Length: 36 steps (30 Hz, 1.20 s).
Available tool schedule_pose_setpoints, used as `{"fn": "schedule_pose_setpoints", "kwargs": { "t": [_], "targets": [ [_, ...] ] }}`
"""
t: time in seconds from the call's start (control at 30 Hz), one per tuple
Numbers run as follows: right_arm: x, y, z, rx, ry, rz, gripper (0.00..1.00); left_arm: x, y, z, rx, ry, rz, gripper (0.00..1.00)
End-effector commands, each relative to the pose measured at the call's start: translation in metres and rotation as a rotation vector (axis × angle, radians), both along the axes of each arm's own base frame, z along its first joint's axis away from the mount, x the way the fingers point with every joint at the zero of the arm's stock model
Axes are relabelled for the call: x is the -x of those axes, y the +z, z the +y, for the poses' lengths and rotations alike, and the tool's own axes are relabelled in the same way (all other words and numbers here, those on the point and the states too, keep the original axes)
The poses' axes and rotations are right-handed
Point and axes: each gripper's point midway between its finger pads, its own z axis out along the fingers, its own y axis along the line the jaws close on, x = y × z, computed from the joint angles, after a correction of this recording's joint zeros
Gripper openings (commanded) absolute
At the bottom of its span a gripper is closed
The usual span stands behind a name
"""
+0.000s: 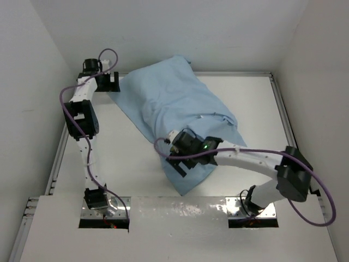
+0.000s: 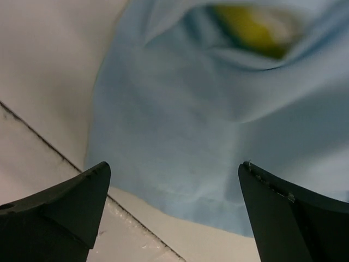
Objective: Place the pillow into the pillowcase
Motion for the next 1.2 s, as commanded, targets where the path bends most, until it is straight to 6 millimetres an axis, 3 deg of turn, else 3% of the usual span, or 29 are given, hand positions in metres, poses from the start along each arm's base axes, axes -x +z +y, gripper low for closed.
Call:
{"fn": "schedule_pose_setpoints", "kwargs": {
  "t": [0.0, 0.07, 0.2, 0.23, 0.3, 0.33, 0.4, 0.43, 0.47, 0.53, 0.57, 0.63, 0.67, 0.7, 0.77, 0.8, 0.83, 0.87, 0.9, 0.93, 0.97, 1.0, 1.03, 1.07, 1.1, 1.17],
  "targets": [
    [0.019, -0.018, 0.013, 0.043, 0.058, -0.039, 0.99, -0.029, 0.001, 0.012, -0.041, 0.047, -0.095, 0.98],
    [0.035, -0.035, 0.022, 0.039, 0.111, -0.027, 0.99, -0.035, -0.012, 0.009, -0.033, 0.022, -0.105, 1.00],
    [0.055, -0.069, 0.030, 0.003, 0.144, 0.069, 0.99, -0.033, -0.064, 0.002, -0.004, 0.011, -0.032, 1.00],
    [0.055, -0.074, 0.030, 0.008, 0.131, 0.076, 0.99, -0.038, -0.053, 0.002, -0.007, -0.010, -0.035, 1.00],
    [0.061, -0.092, 0.030, 0.018, 0.135, 0.121, 0.99, -0.037, -0.058, -0.004, 0.003, -0.030, -0.032, 0.98],
    [0.064, -0.097, 0.032, 0.015, 0.141, 0.135, 0.98, -0.038, -0.057, -0.004, 0.004, -0.034, -0.042, 0.92],
    [0.069, -0.118, 0.026, 0.047, 0.129, 0.178, 0.93, -0.036, -0.056, -0.008, 0.014, -0.054, -0.042, 0.67],
    [0.070, -0.124, 0.023, 0.065, 0.110, 0.192, 0.86, -0.034, -0.056, -0.008, 0.018, -0.058, -0.042, 0.50],
    [0.073, -0.131, 0.016, 0.088, 0.074, 0.218, 0.63, -0.033, -0.052, -0.008, 0.017, -0.054, -0.045, 0.04],
    [0.078, -0.144, -0.003, 0.116, 0.018, 0.270, 0.36, -0.029, -0.056, -0.007, 0.023, -0.045, -0.044, 0.00],
    [0.078, -0.145, -0.007, 0.104, -0.022, 0.277, 0.05, -0.029, -0.047, -0.007, 0.030, -0.049, -0.064, 0.00],
    [0.069, -0.135, -0.024, 0.072, -0.100, 0.240, 0.00, -0.023, -0.047, -0.001, 0.052, -0.027, -0.065, 0.00],
    [0.052, -0.116, -0.028, 0.020, -0.171, 0.187, 0.00, -0.017, -0.038, 0.006, 0.092, -0.016, -0.071, 0.00],
    [0.047, -0.119, -0.039, 0.045, -0.211, 0.181, 0.00, -0.014, -0.033, 0.010, 0.119, -0.012, -0.074, 0.00],
    [0.017, -0.078, -0.042, -0.053, -0.299, 0.057, 0.00, -0.006, -0.001, 0.017, 0.176, -0.017, -0.115, 0.00],
    [0.003, -0.062, -0.051, -0.077, -0.356, 0.017, 0.00, 0.005, 0.003, 0.032, 0.199, 0.010, -0.109, 0.00],
    [-0.017, -0.021, -0.045, -0.187, -0.387, -0.064, 0.00, 0.008, 0.035, 0.039, 0.202, 0.012, -0.159, 0.00],
    [-0.030, 0.002, -0.048, -0.225, -0.416, -0.122, 0.00, 0.013, 0.053, 0.041, 0.227, 0.001, -0.188, 0.00],
    [-0.045, 0.024, -0.057, -0.255, -0.459, -0.167, 0.00, 0.022, 0.067, 0.057, 0.245, 0.029, -0.201, 0.00],
    [-0.062, 0.067, -0.051, -0.330, -0.473, -0.236, 0.00, 0.028, 0.104, 0.062, 0.246, 0.023, -0.259, 0.00],
    [-0.071, 0.093, -0.063, -0.318, -0.478, -0.304, 0.00, 0.034, 0.136, 0.071, 0.263, 0.005, -0.316, 0.00],
    [-0.082, 0.118, -0.071, -0.322, -0.499, -0.360, 0.00, 0.041, 0.157, 0.074, 0.275, -0.001, -0.341, 0.00],
    [-0.096, 0.168, -0.072, -0.377, -0.507, -0.443, 0.00, 0.052, 0.199, 0.069, 0.271, -0.040, -0.413, 0.00],
    [-0.103, 0.187, -0.076, -0.353, -0.487, -0.492, 0.00, 0.059, 0.223, 0.072, 0.261, -0.045, -0.458, 0.00],
    [-0.110, 0.232, -0.082, -0.390, -0.501, -0.559, 0.00, 0.074, 0.263, 0.075, 0.241, -0.043, -0.536, 0.00],
    [-0.118, 0.271, -0.088, -0.366, -0.482, -0.641, 0.00, 0.094, 0.306, 0.079, 0.243, -0.060, -0.620, 0.00]
  ]
}}
